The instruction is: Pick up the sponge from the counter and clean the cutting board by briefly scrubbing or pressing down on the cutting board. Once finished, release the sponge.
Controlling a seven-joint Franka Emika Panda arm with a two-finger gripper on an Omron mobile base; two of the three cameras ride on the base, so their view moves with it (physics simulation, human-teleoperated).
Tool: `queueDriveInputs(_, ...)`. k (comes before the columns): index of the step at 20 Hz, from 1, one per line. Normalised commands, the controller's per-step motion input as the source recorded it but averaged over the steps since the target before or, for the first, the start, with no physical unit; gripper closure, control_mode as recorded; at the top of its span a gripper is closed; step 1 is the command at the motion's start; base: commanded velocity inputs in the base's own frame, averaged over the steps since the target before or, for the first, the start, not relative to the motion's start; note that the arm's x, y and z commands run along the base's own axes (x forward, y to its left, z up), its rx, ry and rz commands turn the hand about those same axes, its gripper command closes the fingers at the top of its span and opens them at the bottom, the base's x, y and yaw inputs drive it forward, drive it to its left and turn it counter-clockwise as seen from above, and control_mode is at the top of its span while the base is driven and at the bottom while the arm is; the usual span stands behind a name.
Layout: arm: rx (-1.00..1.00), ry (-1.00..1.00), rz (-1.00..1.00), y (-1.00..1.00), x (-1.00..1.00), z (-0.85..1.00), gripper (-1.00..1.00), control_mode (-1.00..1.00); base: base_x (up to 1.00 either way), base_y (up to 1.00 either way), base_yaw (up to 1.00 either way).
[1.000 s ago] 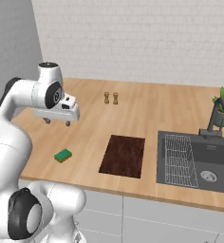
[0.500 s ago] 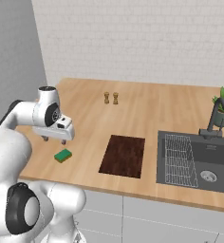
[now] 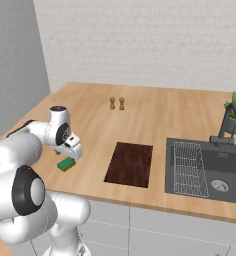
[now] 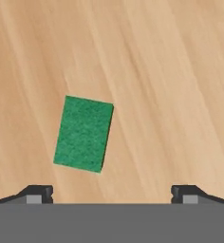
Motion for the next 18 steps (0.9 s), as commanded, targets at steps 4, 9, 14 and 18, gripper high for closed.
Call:
queueDriveInputs(4,0.00,0.07,-0.07,0.17,0.30,-0.28,-1.00,-1.00,0.00,0.00,0.00)
queueDriveInputs(9,-0.02,0.18,-0.01,0.10,0.25,-0.46,-1.00,-1.00,0.00,0.00,0.00)
queueDriveInputs(14,0.00,0.13,0.00,0.10,0.23,-0.33,-1.00,-1.00,0.00,0.00,0.00)
queueDriveInputs(18,0.00,0.05,0.00,0.05,0.12,-0.29,-1.00,-1.00,0.00,0.00,0.00)
